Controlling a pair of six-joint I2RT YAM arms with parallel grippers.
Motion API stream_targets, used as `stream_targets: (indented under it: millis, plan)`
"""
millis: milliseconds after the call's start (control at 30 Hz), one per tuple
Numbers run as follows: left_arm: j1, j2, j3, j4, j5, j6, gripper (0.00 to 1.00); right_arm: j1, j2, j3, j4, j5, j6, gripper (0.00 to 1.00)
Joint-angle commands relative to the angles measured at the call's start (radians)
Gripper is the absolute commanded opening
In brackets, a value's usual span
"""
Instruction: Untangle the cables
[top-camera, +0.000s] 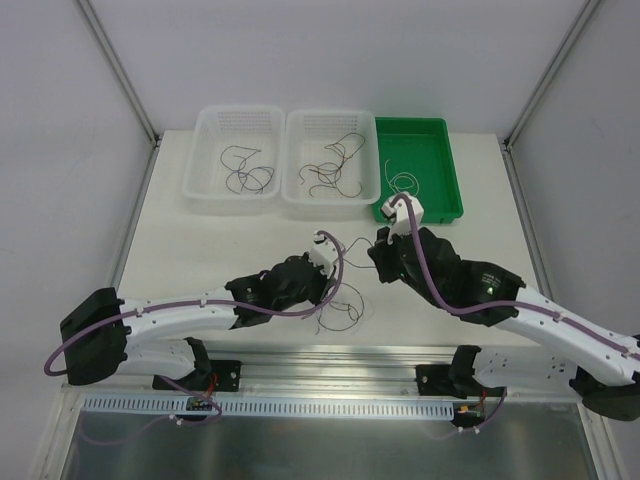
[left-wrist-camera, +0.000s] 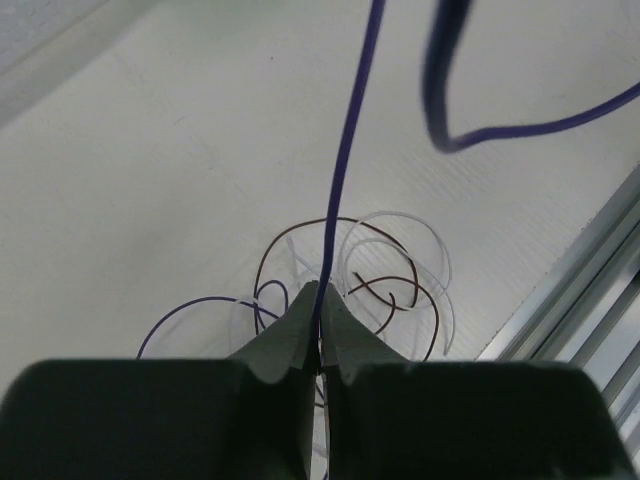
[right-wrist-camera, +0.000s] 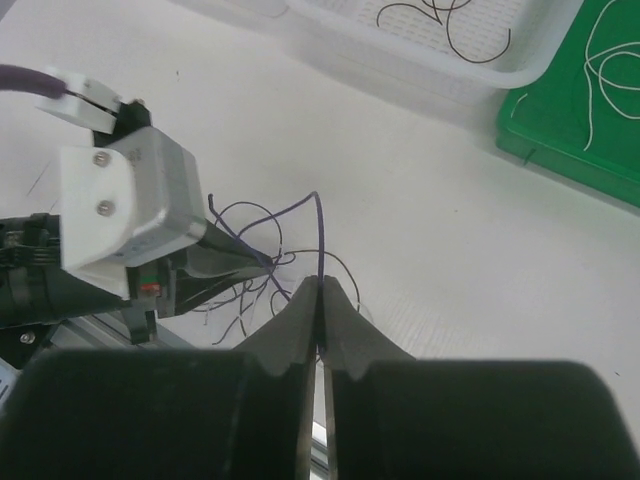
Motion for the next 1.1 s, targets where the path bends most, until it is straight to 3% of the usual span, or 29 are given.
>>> stream_targets:
  millis: [0,100,133,233,300,400,667,833,1067]
  plan:
    - [-0.008,-0.029,0.049,0.053,-0.034,0.008,0.00,-0.022,-0.030,-0.036,0.032,0.003,0.034,0.06]
    - [-0.008,-0.080,0.075,-0.020,-0.065,-0.021,0.00,-0.068,-0.030,-0.093,0.031,-0.004,0.068,0.18]
    - [-0.008,-0.092,0.087,-0.087,-0.077,-0.030,0.00,-0.082,-0.028,-0.113,0.029,-0.015,0.076,0.36]
    - [-0.006,-0.120,0.173,-0.192,-0.132,-0.067,0.00,-0.139,-0.020,-0.179,0.046,-0.107,0.102,0.59]
    - [-0.003,-0.126,0.204,-0.284,-0.148,-0.096,0.00,-0.151,-0.017,-0.231,0.081,-0.153,0.117,0.71]
    - [0.004,-0.126,0.247,-0.359,-0.156,-0.164,0.00,-0.153,-0.007,-0.292,0.130,-0.205,0.136,0.79]
    - [0.026,-0.132,0.270,-0.407,-0.142,-0.279,0.00,-0.151,0.143,-0.385,0.319,-0.340,0.171,0.85]
    - [0.032,-0.151,0.277,-0.416,-0.148,-0.290,0.00,-0.145,0.323,-0.403,0.440,-0.366,0.188,0.85]
    - [0.069,-0.215,0.279,-0.441,-0.165,-0.293,0.00,-0.121,0.495,-0.408,0.509,-0.339,0.211,0.75]
